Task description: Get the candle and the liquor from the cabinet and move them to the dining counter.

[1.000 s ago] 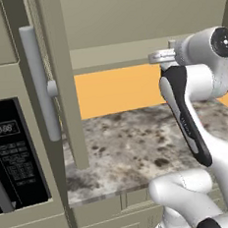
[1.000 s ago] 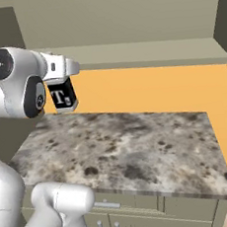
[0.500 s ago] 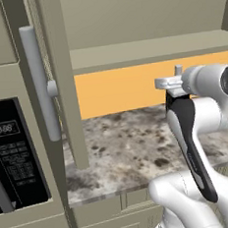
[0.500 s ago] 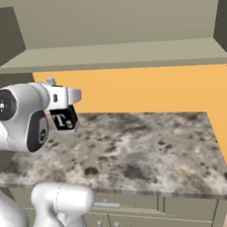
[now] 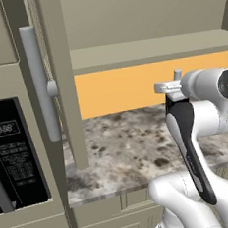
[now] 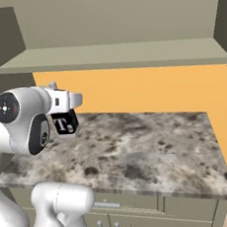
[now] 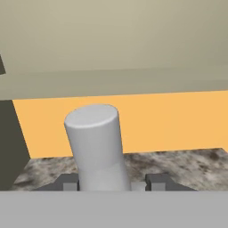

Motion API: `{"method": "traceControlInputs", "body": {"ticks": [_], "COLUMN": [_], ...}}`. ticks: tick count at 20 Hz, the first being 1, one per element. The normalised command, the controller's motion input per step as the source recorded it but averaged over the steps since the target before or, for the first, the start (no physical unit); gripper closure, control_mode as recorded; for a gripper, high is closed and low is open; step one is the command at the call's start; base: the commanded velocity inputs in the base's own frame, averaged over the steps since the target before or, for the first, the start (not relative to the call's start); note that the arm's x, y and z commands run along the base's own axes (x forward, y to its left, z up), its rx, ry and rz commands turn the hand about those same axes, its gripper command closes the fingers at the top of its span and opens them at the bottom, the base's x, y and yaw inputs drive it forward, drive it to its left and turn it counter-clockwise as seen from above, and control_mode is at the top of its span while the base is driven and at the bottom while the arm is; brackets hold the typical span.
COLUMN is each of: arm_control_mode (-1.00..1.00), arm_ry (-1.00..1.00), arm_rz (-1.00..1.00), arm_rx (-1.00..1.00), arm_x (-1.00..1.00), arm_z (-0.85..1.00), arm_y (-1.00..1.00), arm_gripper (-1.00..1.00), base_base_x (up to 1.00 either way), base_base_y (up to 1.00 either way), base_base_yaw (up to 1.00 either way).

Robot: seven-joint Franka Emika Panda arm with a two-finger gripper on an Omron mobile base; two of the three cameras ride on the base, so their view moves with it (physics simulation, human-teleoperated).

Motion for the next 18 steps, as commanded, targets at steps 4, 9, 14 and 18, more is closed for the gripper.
{"method": "traceControlInputs", "body": {"ticks": [4,9,14,18], "arm_control_mode": [-1.0,1.0,1.0,1.0], "arm_ry": [0.0,0.0,0.0,0.0], "arm_rz": [0.0,0.0,0.0,0.0], "arm_rx": [0.0,0.0,0.0,0.0], "arm_x": [0.0,0.0,0.0,0.0], "arm_z": [0.0,0.0,0.0,0.0], "arm_y": [0.0,0.0,0.0,0.0], "arm_gripper": [1.0,1.0,1.0,1.0], "base_base_x": [0.0,0.0,0.0,-0.27], "base_base_y": [0.0,0.0,0.0,0.0], "base_base_yaw": [0.0,0.0,0.0,0.0]}}
